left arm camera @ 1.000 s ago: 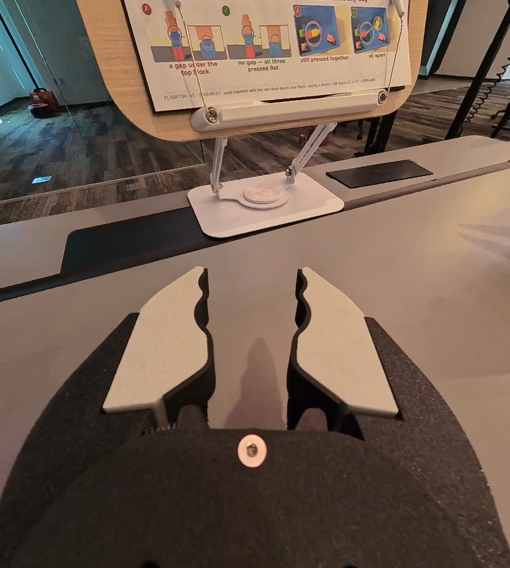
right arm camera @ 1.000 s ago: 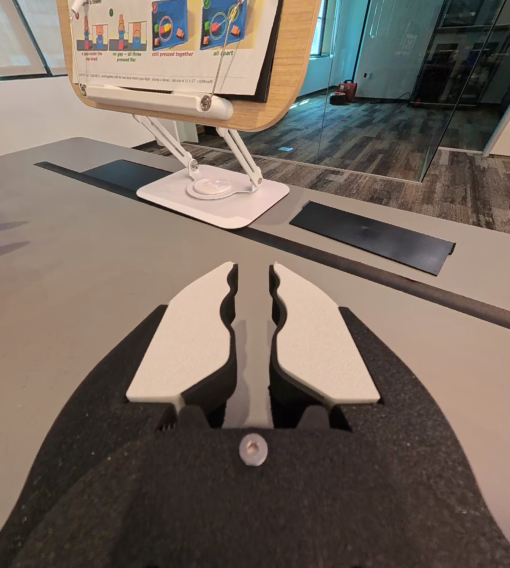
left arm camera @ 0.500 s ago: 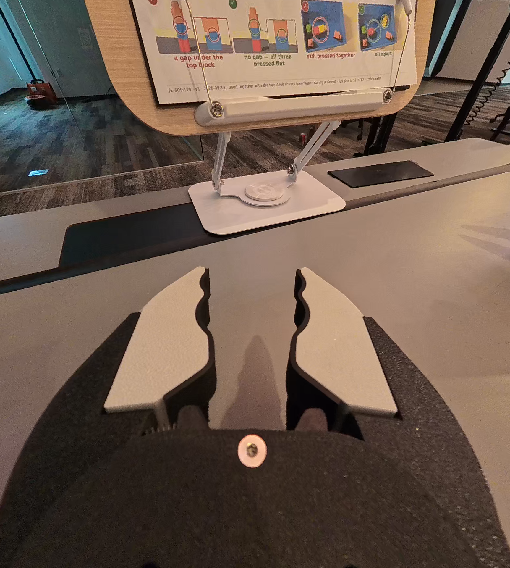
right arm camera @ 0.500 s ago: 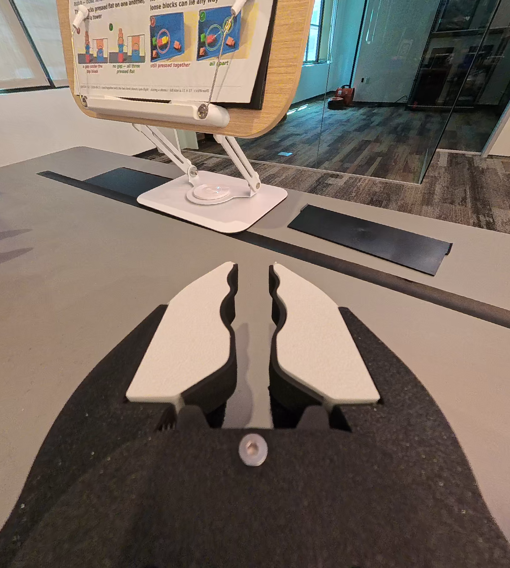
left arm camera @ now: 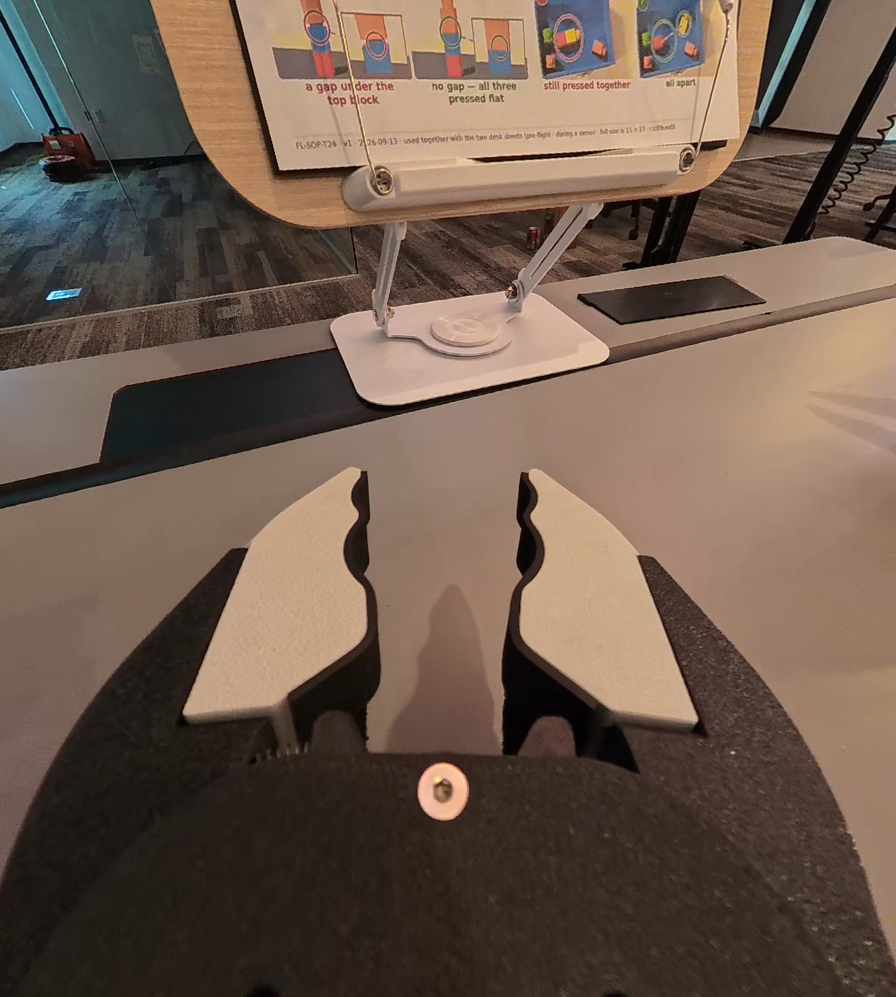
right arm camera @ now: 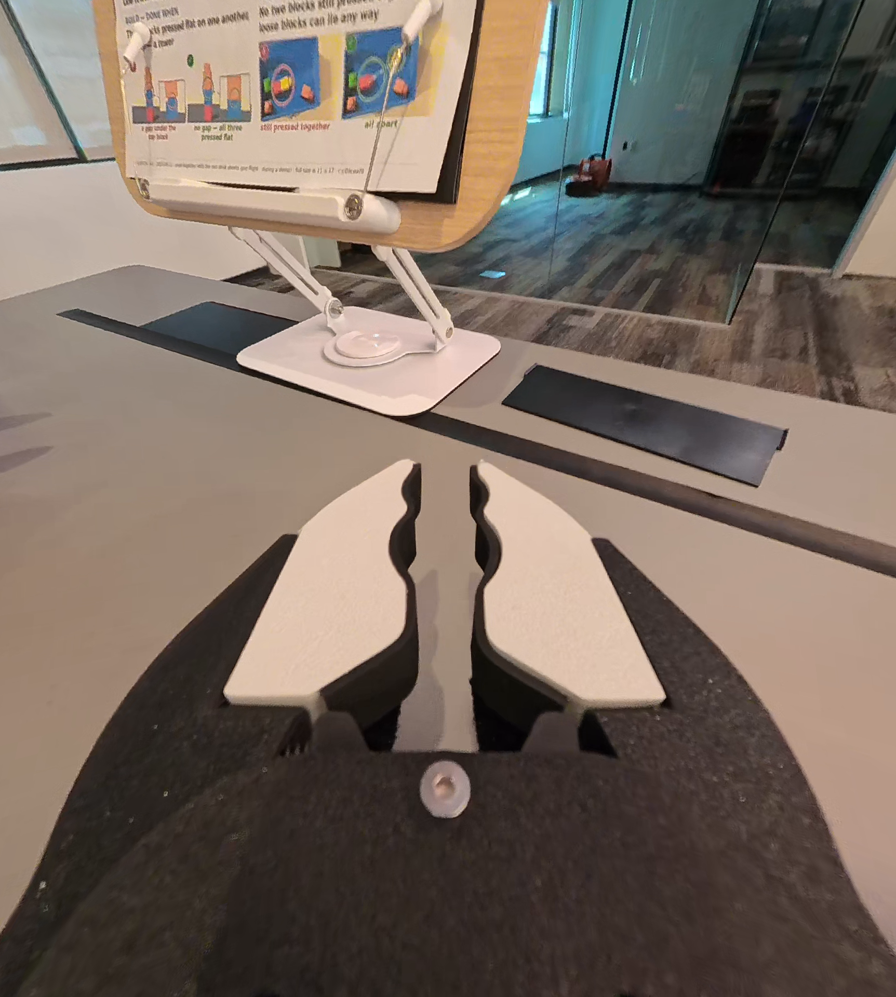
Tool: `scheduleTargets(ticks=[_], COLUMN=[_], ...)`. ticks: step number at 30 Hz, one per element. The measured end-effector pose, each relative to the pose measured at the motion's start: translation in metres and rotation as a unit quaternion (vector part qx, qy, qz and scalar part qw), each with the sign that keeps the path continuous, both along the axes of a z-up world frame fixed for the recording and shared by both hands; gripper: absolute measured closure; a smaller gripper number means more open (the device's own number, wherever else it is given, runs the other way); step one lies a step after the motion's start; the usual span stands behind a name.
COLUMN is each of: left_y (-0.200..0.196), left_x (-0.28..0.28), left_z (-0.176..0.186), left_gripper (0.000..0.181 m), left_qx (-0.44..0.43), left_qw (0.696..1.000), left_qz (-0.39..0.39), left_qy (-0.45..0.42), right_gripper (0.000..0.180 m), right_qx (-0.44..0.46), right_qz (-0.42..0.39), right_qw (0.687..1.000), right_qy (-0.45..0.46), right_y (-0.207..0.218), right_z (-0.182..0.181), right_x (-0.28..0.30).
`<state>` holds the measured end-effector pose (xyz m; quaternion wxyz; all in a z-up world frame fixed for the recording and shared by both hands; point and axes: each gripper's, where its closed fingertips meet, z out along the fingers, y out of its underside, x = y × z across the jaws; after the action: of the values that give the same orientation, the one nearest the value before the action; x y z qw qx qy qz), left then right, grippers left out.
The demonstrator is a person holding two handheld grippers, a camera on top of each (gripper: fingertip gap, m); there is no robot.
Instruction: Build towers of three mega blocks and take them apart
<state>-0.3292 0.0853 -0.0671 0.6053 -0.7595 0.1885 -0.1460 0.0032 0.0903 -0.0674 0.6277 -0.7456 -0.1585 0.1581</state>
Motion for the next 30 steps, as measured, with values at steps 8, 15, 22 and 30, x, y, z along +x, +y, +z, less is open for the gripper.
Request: scheduleTargets(ticks=[8,15,22,30], left_y=[0.0,0.0,0.0,0.0], left_x=[0.0,-0.002,-0.002,-0.002], left_z=[-0.001,0.0,0.001,0.0], left_gripper=[0.128,0.128,0.128,0.128], left_qx=[-0.002,0.0,0.001,0.0], left_qw=[1.0,1.0,1.0,1.0], left_qz=[0.0,0.003,0.003,0.002], left_qy=[0.0,-0.002,-0.001,0.002], right_gripper=[0.153,0.15,0.149,0.152], right_qx=[0.017,0.006,0.006,-0.001], right_qz=[-0.022,-0.023,-0.022,-0.02], right_qw=[0.999,0.999,0.999,0.999], right_qy=[-0.027,-0.042,-0.027,-0.026], right_y=[0.001,0.0,0.0,0.001], right_z=[0.003,-0.002,-0.002,-0.005], right_x=[0.007,0.008,0.01,0.01])
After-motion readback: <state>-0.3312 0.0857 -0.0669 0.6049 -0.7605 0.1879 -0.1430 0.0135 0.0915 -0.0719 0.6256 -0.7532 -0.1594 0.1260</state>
